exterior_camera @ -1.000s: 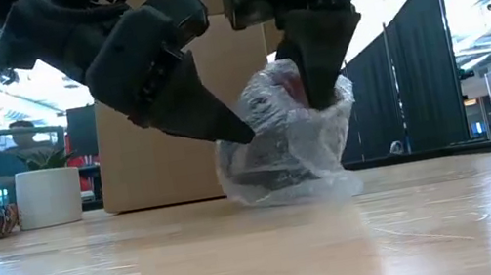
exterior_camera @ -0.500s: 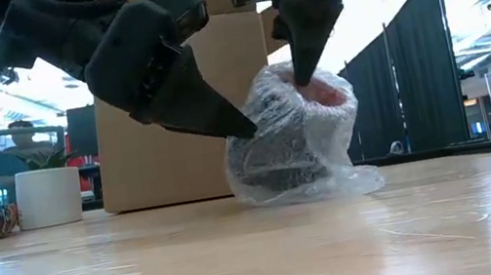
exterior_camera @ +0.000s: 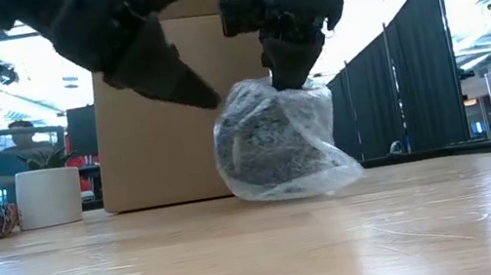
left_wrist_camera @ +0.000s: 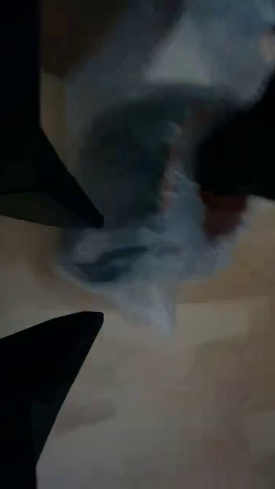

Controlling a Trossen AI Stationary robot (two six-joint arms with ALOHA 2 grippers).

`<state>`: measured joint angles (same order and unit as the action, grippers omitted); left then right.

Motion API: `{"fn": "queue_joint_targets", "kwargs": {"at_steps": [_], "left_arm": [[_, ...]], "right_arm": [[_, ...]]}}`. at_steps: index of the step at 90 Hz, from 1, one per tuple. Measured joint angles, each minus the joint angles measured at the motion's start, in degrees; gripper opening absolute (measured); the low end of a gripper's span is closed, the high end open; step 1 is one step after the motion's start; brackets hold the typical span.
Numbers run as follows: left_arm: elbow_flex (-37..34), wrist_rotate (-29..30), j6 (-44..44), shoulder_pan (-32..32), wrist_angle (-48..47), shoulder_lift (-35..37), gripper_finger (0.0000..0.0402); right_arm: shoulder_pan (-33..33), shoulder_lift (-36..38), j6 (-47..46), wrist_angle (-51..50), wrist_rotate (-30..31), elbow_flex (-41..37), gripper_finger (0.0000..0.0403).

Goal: Wrap mug
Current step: Wrap the black mug with bubble wrap

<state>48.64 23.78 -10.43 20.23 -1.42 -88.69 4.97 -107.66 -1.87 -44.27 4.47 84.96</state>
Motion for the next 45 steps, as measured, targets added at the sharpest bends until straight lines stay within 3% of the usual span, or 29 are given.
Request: {"fn": "queue_joint_targets", "kwargs": {"at_steps": [9, 18, 33, 45], "left_arm": [[-0.47, 6.15, -0.54, -0.18, -6.92, 0.92, 0.0173], [-4.06, 7.96, -1.74, -2.46, -3.21, -0.03, 0.0173], [-9.88, -3.13, -2.95, -8.21, 12.12, -3.27, 0.0173], [-10.21, -8.12, -3.41, -9.38, 15.61, -3.73, 0.0172]], "right_arm": [[-0.63, 0.0, 0.1, 0.63, -0.17, -0.55, 0.0], [-1.42, 0.0, 0.13, 1.13, -0.3, -0.67, 0.0], [-3.05, 0.0, 0.03, 1.57, -1.24, -0.67, 0.0], [-4.69, 0.0, -1.93, 0.58, -1.87, -0.67, 0.0]]}}
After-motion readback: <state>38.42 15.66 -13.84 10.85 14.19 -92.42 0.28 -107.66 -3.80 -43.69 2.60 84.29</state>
